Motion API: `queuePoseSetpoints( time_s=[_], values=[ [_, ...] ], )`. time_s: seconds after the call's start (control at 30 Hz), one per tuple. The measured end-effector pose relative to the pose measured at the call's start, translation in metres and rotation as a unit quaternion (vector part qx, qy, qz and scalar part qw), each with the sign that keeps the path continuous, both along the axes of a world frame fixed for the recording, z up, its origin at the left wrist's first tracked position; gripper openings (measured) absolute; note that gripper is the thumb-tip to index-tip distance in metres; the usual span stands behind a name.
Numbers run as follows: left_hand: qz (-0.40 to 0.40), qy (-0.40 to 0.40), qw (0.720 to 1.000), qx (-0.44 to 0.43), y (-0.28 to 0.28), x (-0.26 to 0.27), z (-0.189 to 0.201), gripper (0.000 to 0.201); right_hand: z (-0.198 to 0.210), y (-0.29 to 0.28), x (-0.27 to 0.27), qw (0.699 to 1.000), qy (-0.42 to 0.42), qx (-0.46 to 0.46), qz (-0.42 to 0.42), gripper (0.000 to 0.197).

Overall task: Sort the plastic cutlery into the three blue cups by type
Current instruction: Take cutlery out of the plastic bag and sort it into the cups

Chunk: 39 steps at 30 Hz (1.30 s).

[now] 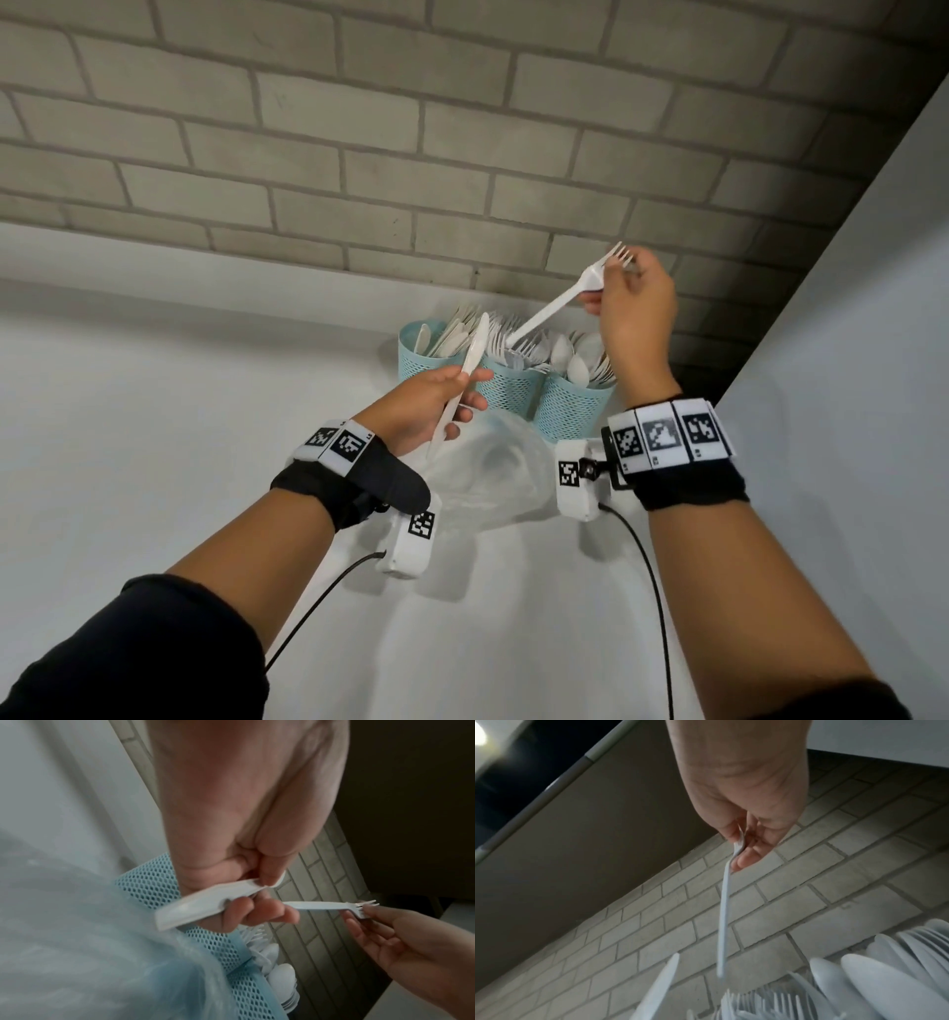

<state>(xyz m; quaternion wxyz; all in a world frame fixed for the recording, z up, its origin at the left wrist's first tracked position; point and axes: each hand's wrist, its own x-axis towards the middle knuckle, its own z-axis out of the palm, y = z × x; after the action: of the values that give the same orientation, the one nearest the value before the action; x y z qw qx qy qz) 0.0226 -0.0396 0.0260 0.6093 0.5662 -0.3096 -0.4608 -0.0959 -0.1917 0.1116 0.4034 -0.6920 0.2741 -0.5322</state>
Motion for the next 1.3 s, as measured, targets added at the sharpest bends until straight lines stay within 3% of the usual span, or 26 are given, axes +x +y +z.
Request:
queuePoseSetpoints(
  time_s=[0.13,0.27,0.37,0.47,0.53,0.63,0.73,0.8,0.83,0.87,0.93,1.0,1.1,1.2,1.3],
  values=[
    [0.007,0.019,0.999,-0.041,-0.003,0.000,0.007,0.032,-0.004,-0.005,0.013,0.996,0.021,-0.074,-0.042,0.024],
    [0.053,0.007,0.995,-0.082,-0.003,0.003,0.013,0.033,-0.030,-0.013,0.027,0.973,0.176,-0.139,-0.053,0.031],
    [0.091,0.007,0.990,-0.111,-0.002,0.010,0.024,0.026,-0.049,-0.018,0.034,0.925,0.321,-0.194,-0.066,0.032],
    [0.128,-0.017,0.981,-0.145,-0.001,0.021,0.032,0.026,-0.057,-0.012,0.035,0.849,0.494,-0.180,-0.049,0.034],
    [0.144,-0.039,0.974,-0.171,-0.001,0.030,0.035,0.028,-0.058,-0.006,0.035,0.825,0.540,-0.162,-0.032,0.036],
    [0.189,-0.042,0.959,-0.209,-0.002,0.042,0.041,0.026,-0.058,0.002,0.037,0.838,0.514,-0.175,-0.051,0.039],
    [0.258,-0.019,0.927,-0.270,-0.004,0.056,0.051,0.023,-0.057,0.018,0.035,0.891,0.363,-0.263,-0.070,0.035],
    [0.292,-0.028,0.906,-0.305,-0.006,0.067,0.059,0.020,-0.059,0.030,0.031,0.911,0.291,-0.292,0.012,0.028],
    [0.303,-0.032,0.898,-0.317,-0.007,0.072,0.062,0.019,-0.063,0.035,0.029,0.909,0.302,-0.278,0.077,0.026],
    [0.313,-0.036,0.893,-0.321,-0.009,0.076,0.065,0.018,-0.066,0.041,0.025,0.892,0.348,-0.250,0.145,0.026],
    [0.326,-0.046,0.893,-0.306,-0.014,0.081,0.067,0.020,-0.075,0.052,0.020,0.819,0.476,-0.209,0.243,0.027],
    [0.320,-0.069,0.906,-0.270,-0.020,0.083,0.062,0.021,-0.086,0.062,0.017,0.757,0.550,-0.212,0.281,0.029],
    [0.300,-0.158,0.925,-0.171,-0.028,0.085,0.046,0.017,-0.105,0.075,0.015,0.693,0.616,-0.193,0.320,0.035],
    [0.263,-0.199,0.942,-0.068,-0.035,0.088,0.029,0.027,-0.116,0.082,0.010,0.648,0.661,-0.138,0.352,0.042],
    [0.188,-0.225,0.956,0.002,-0.039,0.086,0.018,0.034,-0.120,0.083,0.004,0.636,0.675,-0.117,0.354,0.043]
  ],
)
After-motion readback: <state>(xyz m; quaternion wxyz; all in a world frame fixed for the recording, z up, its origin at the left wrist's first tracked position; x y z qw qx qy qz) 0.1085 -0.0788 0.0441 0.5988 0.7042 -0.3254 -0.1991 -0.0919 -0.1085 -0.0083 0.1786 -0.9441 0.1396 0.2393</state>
